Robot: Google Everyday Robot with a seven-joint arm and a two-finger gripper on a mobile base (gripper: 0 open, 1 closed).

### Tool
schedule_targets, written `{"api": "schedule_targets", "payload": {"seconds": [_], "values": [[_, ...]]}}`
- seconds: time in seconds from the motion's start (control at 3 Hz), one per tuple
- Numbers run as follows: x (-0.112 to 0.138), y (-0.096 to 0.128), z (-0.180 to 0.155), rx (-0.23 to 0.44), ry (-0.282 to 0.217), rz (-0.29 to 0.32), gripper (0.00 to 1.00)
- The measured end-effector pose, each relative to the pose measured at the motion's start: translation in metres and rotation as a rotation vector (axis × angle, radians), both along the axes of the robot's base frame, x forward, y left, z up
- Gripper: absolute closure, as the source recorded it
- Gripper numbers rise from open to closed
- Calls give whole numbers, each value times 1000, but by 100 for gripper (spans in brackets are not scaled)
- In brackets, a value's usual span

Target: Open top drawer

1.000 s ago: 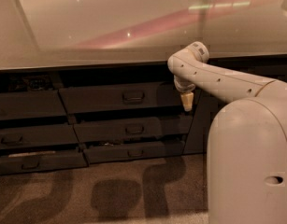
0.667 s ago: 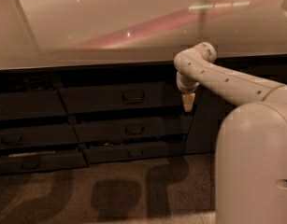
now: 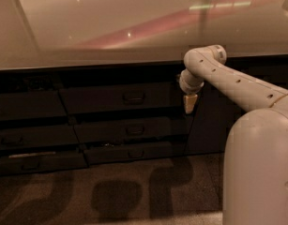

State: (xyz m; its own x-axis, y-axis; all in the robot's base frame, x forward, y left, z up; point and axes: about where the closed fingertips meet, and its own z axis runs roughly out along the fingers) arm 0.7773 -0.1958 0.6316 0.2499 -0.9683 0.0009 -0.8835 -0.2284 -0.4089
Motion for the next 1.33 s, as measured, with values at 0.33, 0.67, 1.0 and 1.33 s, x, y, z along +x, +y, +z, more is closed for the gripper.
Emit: {"api": "schedule_targets", "payload": {"seconds": [0.33,0.67,1.0,1.33], "values": [[0,0,0,0,0,0,0],[0,0,-3,66,11,40,0],[7,7,8,100,-15,103,0],[7,7,8,100,-15,103,0]]}}
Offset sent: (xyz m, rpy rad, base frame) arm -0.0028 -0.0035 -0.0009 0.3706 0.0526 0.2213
